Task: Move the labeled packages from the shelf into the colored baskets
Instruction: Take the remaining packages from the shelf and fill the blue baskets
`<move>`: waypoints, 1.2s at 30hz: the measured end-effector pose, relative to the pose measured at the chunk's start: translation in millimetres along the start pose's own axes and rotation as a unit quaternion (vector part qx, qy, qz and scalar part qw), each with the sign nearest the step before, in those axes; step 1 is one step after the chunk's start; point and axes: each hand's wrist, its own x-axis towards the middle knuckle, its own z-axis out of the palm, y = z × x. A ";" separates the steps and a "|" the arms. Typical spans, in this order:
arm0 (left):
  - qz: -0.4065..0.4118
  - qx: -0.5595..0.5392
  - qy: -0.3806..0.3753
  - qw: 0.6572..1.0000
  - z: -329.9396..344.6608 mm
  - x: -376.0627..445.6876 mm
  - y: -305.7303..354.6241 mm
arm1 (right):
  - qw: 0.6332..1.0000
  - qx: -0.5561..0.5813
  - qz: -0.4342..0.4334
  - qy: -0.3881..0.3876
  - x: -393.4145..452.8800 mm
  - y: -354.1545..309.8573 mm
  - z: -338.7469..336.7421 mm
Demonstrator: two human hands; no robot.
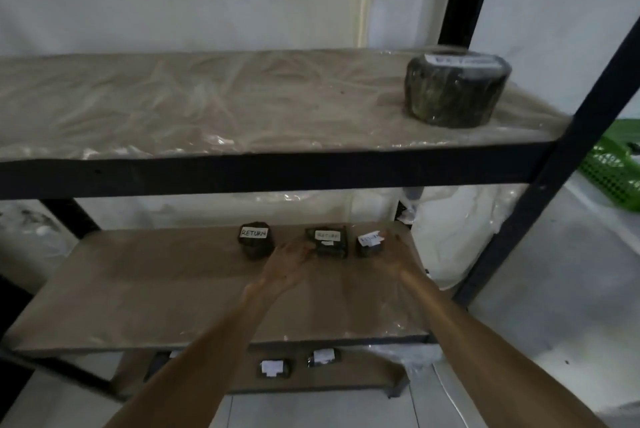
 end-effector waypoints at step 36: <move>-0.211 -0.412 -0.078 0.883 5.2 -9.3 4.0 | 0.904 0.408 0.120 -0.035 -65.3 -6.2 -17.4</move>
